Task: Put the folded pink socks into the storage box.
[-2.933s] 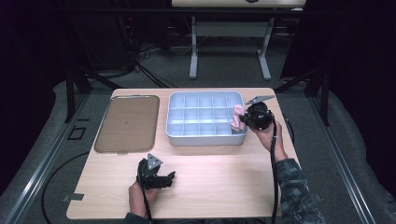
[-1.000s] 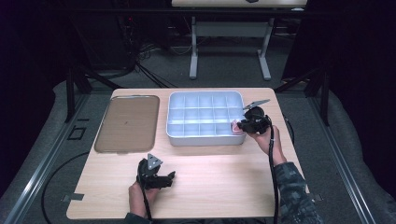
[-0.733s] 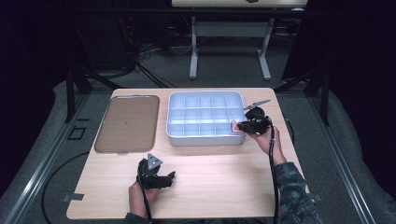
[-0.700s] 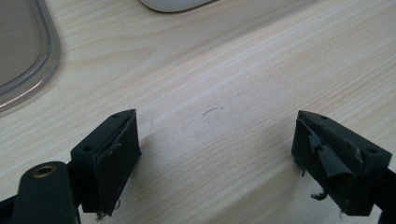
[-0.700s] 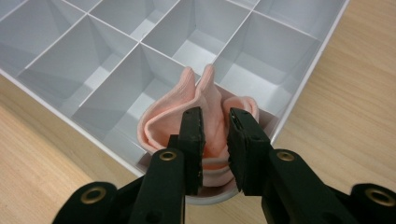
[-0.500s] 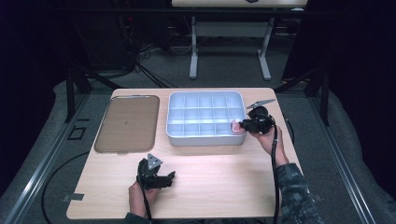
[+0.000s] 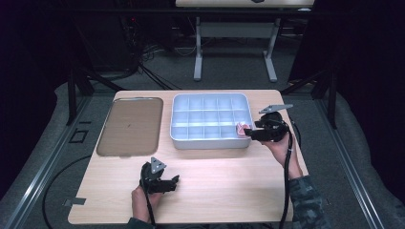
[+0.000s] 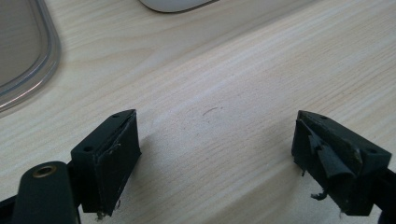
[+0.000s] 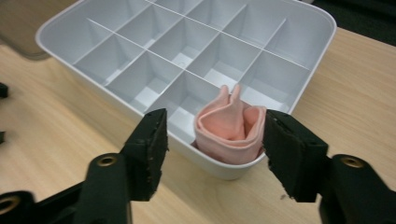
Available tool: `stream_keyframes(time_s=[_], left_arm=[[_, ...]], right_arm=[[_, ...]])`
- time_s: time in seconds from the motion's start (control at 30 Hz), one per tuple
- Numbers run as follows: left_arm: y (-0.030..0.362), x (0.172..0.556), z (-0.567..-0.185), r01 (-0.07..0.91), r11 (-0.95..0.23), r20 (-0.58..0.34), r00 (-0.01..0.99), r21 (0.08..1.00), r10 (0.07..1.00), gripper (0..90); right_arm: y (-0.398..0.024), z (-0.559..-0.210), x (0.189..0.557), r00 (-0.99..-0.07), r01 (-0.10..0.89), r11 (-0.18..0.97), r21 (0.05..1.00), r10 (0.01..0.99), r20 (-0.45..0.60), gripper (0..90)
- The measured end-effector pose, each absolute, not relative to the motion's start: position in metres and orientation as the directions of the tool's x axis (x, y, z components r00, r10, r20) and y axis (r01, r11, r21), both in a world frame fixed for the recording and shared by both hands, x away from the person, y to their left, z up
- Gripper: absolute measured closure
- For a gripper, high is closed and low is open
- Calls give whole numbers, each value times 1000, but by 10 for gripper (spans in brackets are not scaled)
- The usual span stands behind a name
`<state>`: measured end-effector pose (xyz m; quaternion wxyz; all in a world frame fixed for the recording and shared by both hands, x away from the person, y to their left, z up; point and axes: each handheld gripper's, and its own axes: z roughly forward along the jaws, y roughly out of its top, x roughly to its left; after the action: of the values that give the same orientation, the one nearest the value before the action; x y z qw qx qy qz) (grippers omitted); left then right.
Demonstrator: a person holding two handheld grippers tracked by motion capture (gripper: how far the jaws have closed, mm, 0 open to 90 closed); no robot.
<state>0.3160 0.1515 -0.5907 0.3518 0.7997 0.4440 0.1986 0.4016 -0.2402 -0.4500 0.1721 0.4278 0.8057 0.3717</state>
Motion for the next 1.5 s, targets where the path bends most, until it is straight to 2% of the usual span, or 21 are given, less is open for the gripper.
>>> stream_keyframes(time_s=[0.3,0.57,0.6,0.77,1.07,1.2,1.5], left_arm=[[151,316,-591,571,-357,3,527,739,850,150],[151,316,-591,571,-358,4,528,739,850,150],[151,316,-591,570,-358,3,529,739,849,150],[151,316,-591,570,-358,3,529,739,849,150],[151,316,-591,569,-358,4,529,740,849,150],[151,316,-591,570,-358,4,529,740,849,150],[151,316,-591,570,-358,4,529,740,849,149]], right_arm=[[-242,-450,364,-609,525,416,742,793,-13,182],[-255,-461,338,-588,508,411,757,808,-44,121],[-261,-466,333,-579,512,408,756,814,-48,89],[-274,-486,324,-557,533,369,762,830,-12,30],[-291,-517,314,-510,574,337,746,860,3,5],[-293,-533,312,-510,591,365,719,860,-17,0],[-299,-574,300,-477,631,322,706,878,26,0]])
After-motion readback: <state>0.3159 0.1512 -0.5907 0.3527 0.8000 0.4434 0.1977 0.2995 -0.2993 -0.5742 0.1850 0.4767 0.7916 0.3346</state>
